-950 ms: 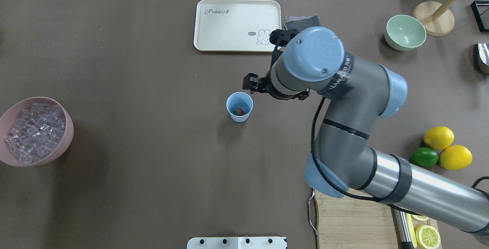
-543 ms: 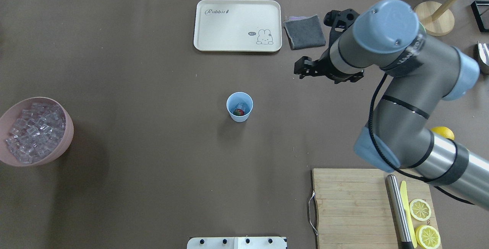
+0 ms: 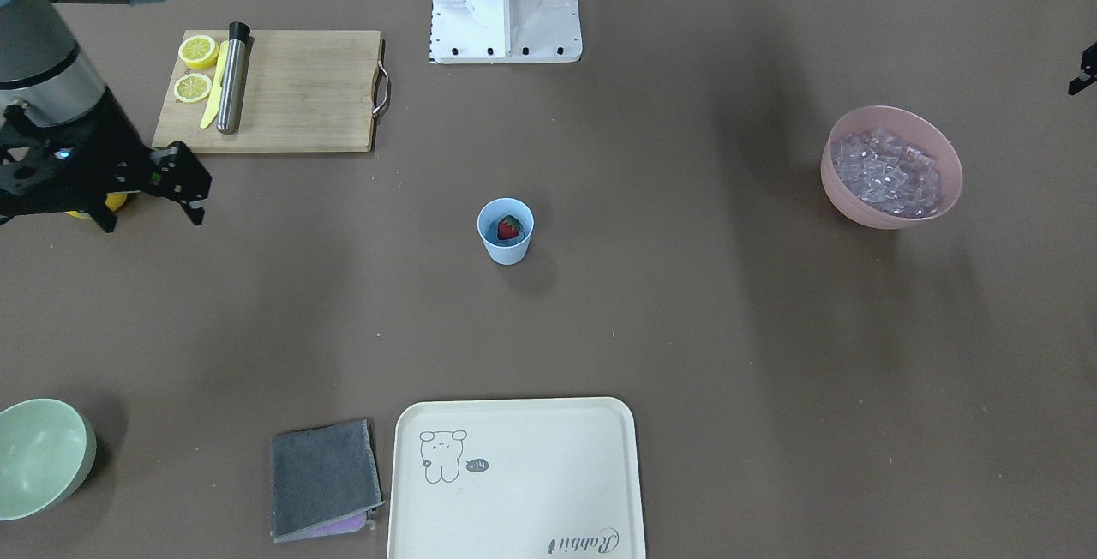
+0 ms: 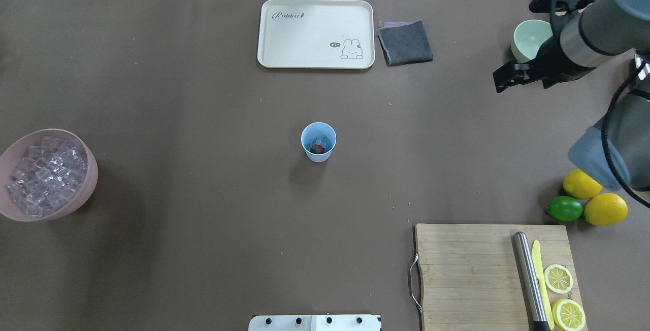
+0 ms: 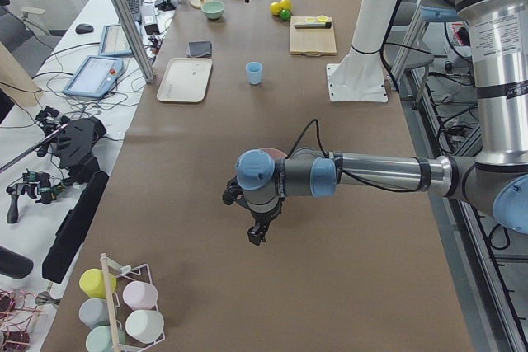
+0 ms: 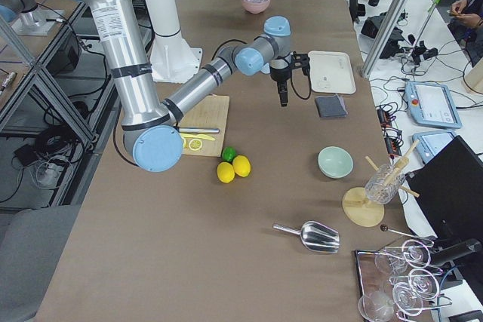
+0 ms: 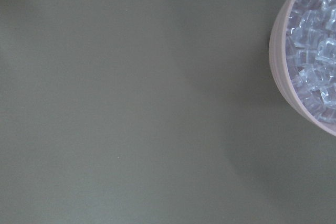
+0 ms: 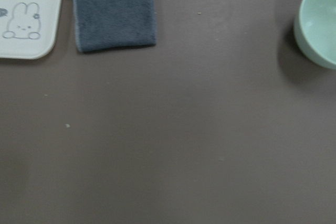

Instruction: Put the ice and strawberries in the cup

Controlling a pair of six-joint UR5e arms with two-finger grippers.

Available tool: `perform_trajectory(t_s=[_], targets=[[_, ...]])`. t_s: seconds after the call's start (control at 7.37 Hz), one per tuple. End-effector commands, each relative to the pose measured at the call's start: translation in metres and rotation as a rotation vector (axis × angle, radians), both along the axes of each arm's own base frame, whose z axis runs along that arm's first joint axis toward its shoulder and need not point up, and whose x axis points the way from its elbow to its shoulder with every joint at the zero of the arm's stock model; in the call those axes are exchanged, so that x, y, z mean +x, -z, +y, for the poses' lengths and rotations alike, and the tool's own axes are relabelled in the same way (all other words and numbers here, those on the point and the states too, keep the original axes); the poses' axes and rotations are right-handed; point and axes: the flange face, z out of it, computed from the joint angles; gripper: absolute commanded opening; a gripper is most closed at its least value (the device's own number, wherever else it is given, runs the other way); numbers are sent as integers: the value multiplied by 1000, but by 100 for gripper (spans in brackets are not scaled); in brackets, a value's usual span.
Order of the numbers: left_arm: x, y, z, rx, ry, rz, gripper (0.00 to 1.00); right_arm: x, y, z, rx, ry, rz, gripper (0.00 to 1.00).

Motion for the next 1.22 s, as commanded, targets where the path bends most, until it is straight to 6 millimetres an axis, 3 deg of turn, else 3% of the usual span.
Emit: perform_trajectory(t_s=[0.0, 0.27, 0.41, 0.54, 0.81, 1.09], targets=[[-37, 9, -4, 6, -26, -53, 99, 83, -66, 8, 32, 112, 19, 100], [-36, 7, -1, 2, -25, -48, 99, 185, -153, 50, 28, 153, 72, 100], [-36, 8, -1, 3, -25, -45, 99, 209, -191, 75, -2, 147, 88, 100], [-36, 6, 0, 2, -25, -44, 99, 223, -210, 95, 7, 121, 82, 100], [-36, 5, 0, 1, -24, -42, 99, 261, -245, 107, -53, 28, 56, 100], [-36, 5, 1, 0, -24, -42, 99, 304, -245, 112, -117, -79, 51, 100]])
